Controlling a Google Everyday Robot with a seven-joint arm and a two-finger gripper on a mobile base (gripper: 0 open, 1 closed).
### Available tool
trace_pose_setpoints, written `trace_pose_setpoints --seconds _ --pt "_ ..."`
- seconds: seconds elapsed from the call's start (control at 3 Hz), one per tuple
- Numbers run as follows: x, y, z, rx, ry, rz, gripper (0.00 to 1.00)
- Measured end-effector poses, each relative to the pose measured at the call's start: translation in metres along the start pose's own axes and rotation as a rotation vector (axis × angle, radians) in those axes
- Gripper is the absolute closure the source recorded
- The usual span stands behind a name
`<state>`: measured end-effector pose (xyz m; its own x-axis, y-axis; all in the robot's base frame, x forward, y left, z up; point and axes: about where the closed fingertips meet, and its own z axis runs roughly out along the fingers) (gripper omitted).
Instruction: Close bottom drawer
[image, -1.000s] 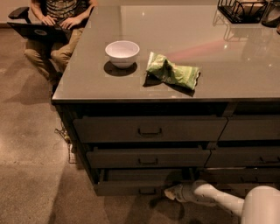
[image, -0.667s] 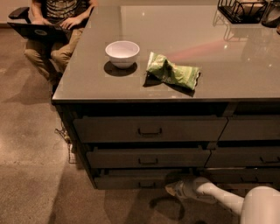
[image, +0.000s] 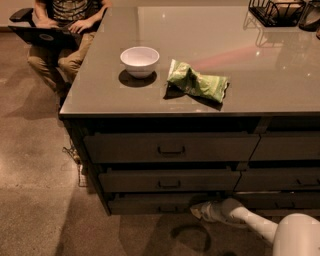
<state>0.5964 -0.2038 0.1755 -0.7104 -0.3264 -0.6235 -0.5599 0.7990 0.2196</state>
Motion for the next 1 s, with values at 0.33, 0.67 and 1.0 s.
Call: trace_pose_setpoints --seconds 0.33,0.67,1.0 --pt "0.003 0.003 -0.016 0.027 0.018 -0.001 1.00" --pt "0.019 0.015 -0.034 0.043 0.063 0.028 1.00" --pt "0.030 0.024 -0.050 0.044 0.072 0.058 1.00"
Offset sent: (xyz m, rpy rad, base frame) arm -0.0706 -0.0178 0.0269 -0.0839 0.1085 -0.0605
